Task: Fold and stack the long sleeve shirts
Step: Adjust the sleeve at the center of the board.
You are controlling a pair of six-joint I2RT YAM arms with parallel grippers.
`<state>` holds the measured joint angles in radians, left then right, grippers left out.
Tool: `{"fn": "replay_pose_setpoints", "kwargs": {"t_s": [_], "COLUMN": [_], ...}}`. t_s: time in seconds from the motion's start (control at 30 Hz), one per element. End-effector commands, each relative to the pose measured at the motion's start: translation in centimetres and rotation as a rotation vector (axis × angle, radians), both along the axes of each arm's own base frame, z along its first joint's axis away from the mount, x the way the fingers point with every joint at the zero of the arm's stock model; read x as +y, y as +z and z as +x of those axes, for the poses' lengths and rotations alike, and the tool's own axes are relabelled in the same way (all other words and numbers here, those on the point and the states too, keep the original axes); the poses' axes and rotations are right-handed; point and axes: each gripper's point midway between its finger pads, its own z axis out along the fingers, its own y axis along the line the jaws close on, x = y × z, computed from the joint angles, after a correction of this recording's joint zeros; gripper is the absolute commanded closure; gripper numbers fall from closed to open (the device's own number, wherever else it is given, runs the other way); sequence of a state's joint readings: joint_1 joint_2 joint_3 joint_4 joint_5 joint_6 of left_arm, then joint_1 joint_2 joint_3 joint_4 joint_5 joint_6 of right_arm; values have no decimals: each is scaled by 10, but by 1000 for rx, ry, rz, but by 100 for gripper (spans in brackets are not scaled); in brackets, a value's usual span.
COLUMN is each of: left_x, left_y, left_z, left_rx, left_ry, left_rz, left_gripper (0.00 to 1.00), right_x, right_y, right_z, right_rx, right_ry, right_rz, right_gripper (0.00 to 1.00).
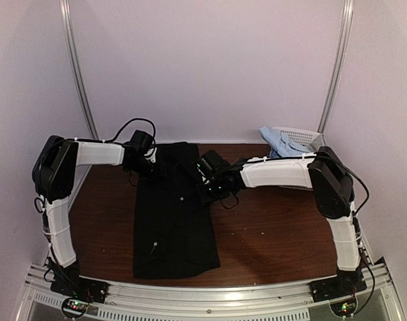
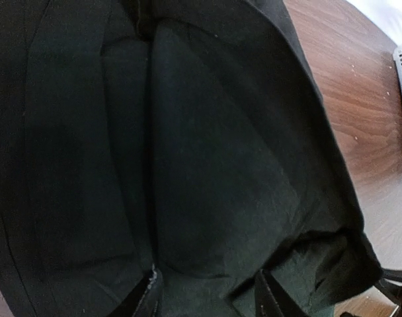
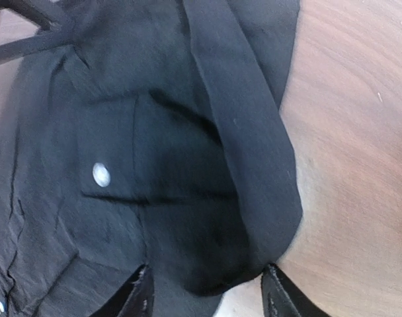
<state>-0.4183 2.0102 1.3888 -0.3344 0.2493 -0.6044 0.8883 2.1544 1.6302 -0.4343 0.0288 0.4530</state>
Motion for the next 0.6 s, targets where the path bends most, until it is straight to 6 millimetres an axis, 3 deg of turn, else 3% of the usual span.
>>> {"fn": "replay_pose_setpoints", "kwargs": {"t_s": [0.0,0.17,0.3,0.37,0.43,0.57], "left_x": [-2,2,8,12,14,16], "left_y": [5,-8,-9,-7,-5,3], "left_z": [18,22,24,26,28,31], "left_rx": [-40,-26,-33,-36,-43,-56], "left_ry": [-15,-20,-17,-16,-17,-25], "left_rz": [19,66,103,99,97,78], "left_gripper": [55,72,95,100,100,100], "right_x": [18,40,61,63,58,59], "right_y": [13,35,69,84,89,72], "right_z": [7,-4,-20,-22,-19,-20], "right_rx": [14,64,105,95,64,32], "right_ry": [55,156,257,268,247,221], "right_rz": [48,138,259,280,244,144], "right_gripper": [56,87,98,99,93,70]}}
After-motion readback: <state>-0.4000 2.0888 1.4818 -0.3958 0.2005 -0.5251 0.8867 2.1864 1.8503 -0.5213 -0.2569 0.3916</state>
